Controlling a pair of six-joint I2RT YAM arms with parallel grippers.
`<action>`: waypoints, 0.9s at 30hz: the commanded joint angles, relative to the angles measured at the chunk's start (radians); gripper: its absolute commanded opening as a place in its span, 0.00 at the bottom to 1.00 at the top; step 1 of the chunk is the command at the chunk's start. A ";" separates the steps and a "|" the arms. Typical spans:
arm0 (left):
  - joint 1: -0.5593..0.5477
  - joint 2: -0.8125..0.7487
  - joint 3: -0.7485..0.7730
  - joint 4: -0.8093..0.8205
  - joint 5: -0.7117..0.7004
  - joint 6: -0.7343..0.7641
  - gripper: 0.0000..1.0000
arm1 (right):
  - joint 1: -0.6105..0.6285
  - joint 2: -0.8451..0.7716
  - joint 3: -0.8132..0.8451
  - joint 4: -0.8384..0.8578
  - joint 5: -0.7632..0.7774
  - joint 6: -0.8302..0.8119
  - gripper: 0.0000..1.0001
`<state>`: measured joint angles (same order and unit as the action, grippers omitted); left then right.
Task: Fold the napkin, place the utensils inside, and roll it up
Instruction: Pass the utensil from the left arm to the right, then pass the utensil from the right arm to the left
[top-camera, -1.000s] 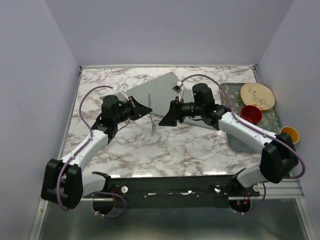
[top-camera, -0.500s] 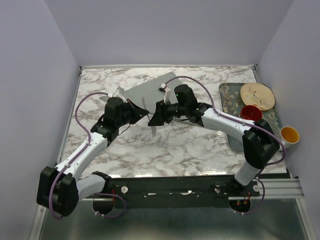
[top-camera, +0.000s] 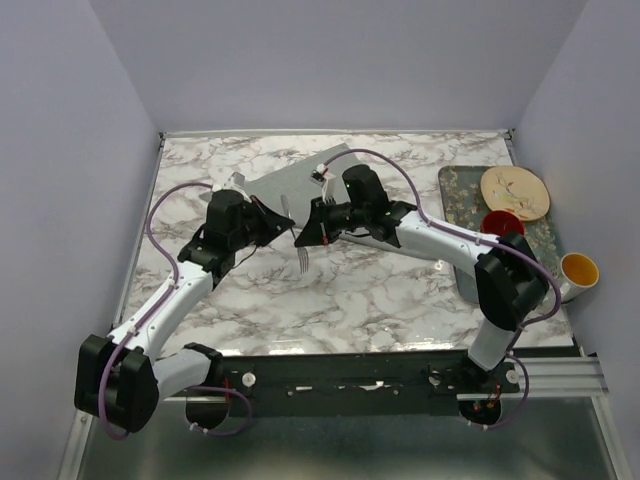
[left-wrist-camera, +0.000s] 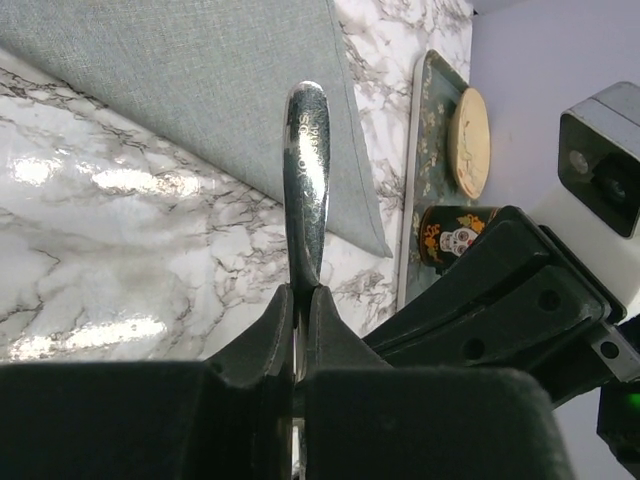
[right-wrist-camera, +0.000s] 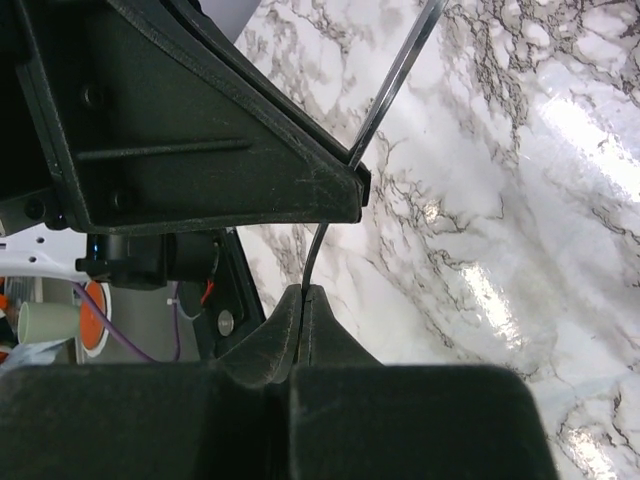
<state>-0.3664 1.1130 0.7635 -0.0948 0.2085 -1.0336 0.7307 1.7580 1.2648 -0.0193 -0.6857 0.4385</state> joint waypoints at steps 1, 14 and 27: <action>0.040 -0.022 0.057 0.032 0.109 0.047 0.52 | 0.003 -0.002 0.012 -0.018 -0.133 -0.038 0.00; 0.201 -0.024 -0.139 0.403 0.497 -0.012 0.83 | -0.030 -0.057 -0.028 -0.027 -0.443 -0.058 0.00; 0.158 -0.042 -0.057 0.168 0.326 0.119 0.00 | -0.048 -0.019 0.068 -0.204 -0.310 -0.142 0.14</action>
<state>-0.1764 1.0931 0.6468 0.2356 0.6434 -1.0668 0.6994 1.7390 1.2419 -0.0601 -1.0817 0.3656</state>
